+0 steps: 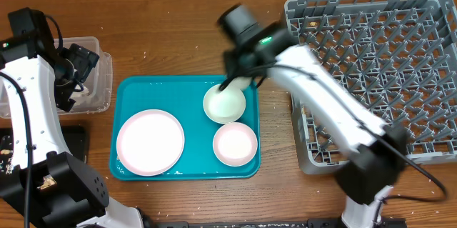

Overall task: Sort waste into correct bins and load items into the dishwasher
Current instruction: 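Lift the white cup off the saucer with the right gripper, then carry the cup over the dish rack and lower it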

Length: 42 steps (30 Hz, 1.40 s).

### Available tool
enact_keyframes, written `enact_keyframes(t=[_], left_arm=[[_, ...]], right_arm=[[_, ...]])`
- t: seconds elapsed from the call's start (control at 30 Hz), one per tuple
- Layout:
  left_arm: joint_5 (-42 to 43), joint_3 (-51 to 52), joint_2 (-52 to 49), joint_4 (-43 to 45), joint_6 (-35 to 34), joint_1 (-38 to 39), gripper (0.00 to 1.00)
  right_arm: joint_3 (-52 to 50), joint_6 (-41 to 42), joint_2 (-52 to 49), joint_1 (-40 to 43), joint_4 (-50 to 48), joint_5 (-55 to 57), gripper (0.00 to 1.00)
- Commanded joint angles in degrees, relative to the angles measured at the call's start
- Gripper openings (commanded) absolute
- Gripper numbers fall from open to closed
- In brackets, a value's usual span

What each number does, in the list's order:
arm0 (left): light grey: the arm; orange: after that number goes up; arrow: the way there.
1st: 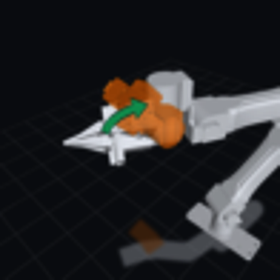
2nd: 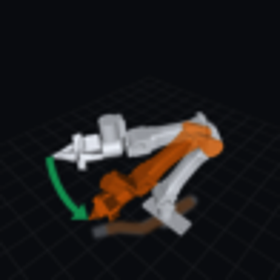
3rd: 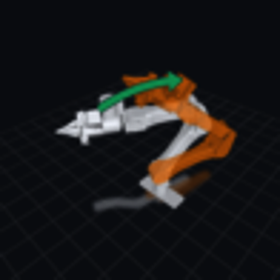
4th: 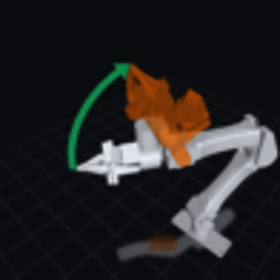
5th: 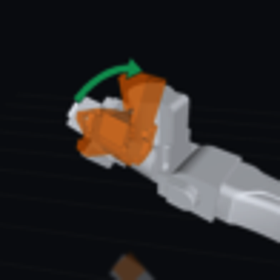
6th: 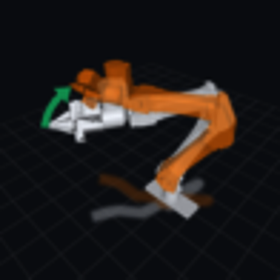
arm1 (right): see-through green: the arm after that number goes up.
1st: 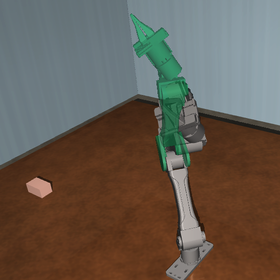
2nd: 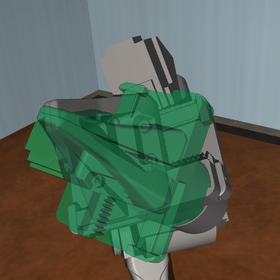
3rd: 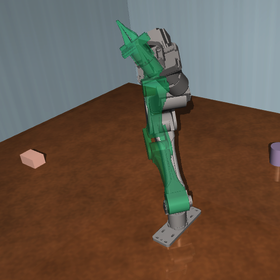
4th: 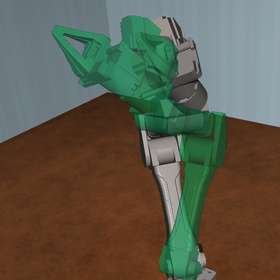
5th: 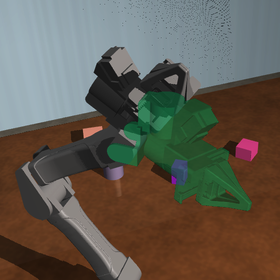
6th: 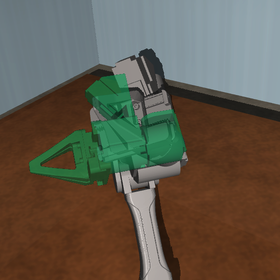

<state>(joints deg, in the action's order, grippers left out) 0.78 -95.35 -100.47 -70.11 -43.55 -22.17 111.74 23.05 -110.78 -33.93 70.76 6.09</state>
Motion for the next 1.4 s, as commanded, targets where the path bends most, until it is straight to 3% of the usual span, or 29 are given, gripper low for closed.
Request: enact_keyframes(t=[0.0,0.23,0.37,0.5,0.73,0.87,1.1,1.23,1.37], left_arm=[[-0.83,-1.11,0.04,0.07,-0.20,0.02,1.00],[-0.81,-1.14,0.04,0.07,-0.20,0.02,1.00],[-0.81,-1.14,0.04,0.07,-0.20,0.02,1.00],[-0.83,-1.11,0.04,0.07,-0.20,0.02,1.00],[-0.83,-1.14,0.04,0.07,-0.20,0.02,1.00],[-0.83,-1.14,0.04,0.07,-0.20,0.02,1.00],[-0.83,-1.11,0.04,0.07,-0.20,0.02,1.00],[-0.83,-1.14,0.04,0.07,-0.20,0.02,1.00],[-0.83,-1.14,0.04,0.07,-0.20,0.02,1.00]], right_arm=[[4.13,-1.22,7.39,9.60,1.03,7.04,0.59],[4.07,-1.88,7.91,36.87,-0.42,6.71,0.61],[4.04,-3.34,5.16,47.28,-1.77,1.68,0.64],[4.04,-5.11,1.84,52.48,-1.66,-3.72,0.64],[4.00,-5.29,-4.15,53.11,0.07,-3.69,0.70],[4.00,-5.29,-4.85,52.83,0.98,-3.72,0.83],[4.17,-5.31,-2.19,51.87,5.68,-11.52,0.85],[4.17,-7.48,2.49,46.69,6.97,-20.04,0.83],[4.00,-9.46,4.48,31.54,6.69,-21.59,0.84]])
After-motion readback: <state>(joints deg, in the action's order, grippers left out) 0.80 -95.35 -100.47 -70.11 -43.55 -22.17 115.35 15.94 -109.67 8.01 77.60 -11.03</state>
